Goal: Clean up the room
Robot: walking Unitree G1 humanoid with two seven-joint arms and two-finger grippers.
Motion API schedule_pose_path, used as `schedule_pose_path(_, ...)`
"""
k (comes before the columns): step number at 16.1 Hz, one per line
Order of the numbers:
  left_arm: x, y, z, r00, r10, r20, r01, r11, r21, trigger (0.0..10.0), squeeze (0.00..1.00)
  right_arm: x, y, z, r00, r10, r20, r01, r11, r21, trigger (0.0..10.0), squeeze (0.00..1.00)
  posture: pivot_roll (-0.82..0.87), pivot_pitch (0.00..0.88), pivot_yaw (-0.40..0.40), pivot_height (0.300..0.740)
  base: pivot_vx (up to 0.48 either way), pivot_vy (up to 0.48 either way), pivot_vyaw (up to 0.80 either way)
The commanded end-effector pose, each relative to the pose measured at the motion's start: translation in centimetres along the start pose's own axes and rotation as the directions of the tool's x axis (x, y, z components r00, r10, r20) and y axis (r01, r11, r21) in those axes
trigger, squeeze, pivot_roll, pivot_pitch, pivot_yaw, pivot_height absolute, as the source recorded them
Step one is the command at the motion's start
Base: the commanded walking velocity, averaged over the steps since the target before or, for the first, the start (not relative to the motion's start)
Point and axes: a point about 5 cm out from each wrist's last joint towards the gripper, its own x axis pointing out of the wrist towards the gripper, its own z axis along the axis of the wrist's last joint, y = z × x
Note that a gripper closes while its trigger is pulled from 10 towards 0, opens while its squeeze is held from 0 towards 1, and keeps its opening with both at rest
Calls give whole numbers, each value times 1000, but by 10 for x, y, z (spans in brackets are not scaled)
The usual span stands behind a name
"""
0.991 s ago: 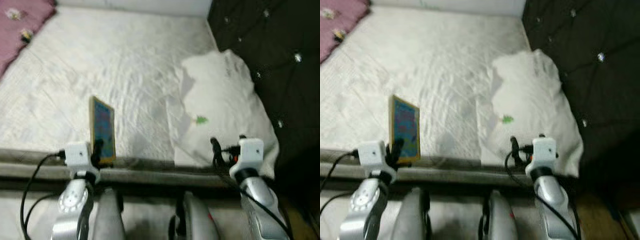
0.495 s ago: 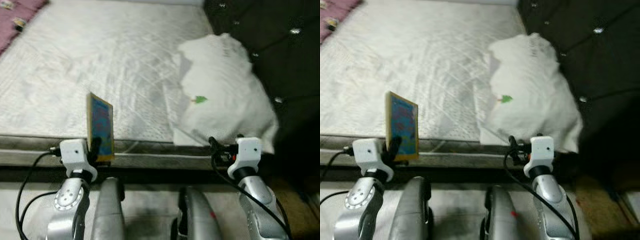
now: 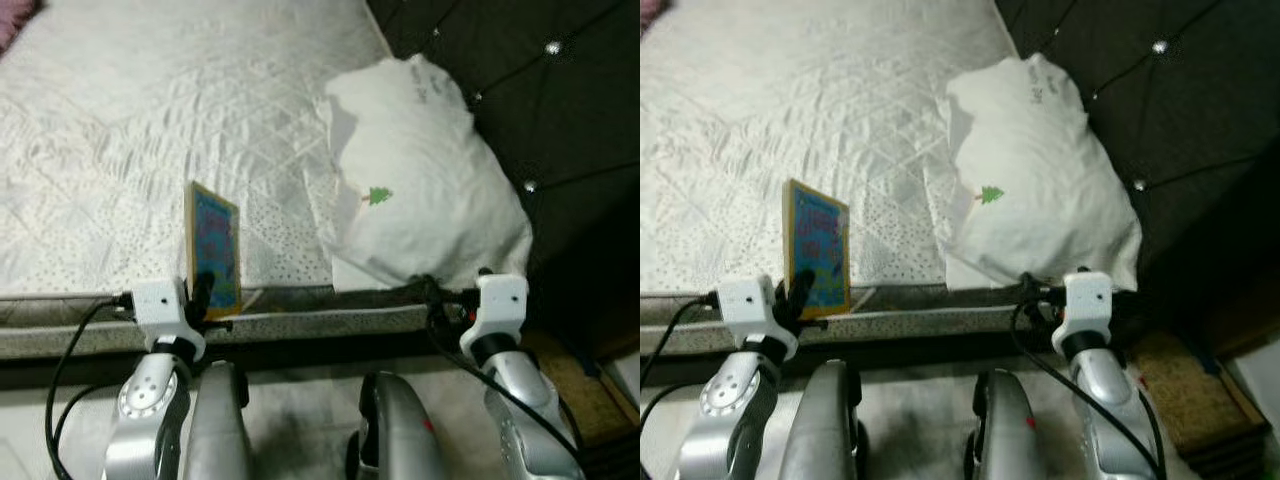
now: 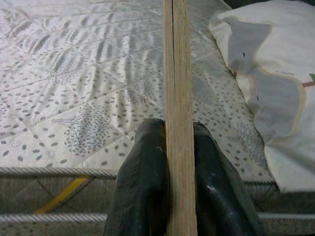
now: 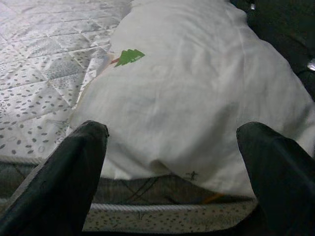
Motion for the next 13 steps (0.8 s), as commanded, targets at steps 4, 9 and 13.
schedule_pose_path(4,0,-1,10,999,-12,44,12,1000,8,10000,0,0,0,3,1000,17,2,-17,1000,-12,10000,0,-23,157,-72,612,279,0,0)
schedule_pose_path(9,4,0,13,999,-10,51,10,1000,9,10000,0,1,0,2,1000,25,-1,-25,1000,-16,10000,0,-22,166,-69,612,274,0,0)
schedule_pose_path(13,5,-2,13,999,-10,50,10,1000,2,10000,0,2,0,3,1000,25,1,-25,999,-21,10000,0,-23,172,-72,612,0,0,0)
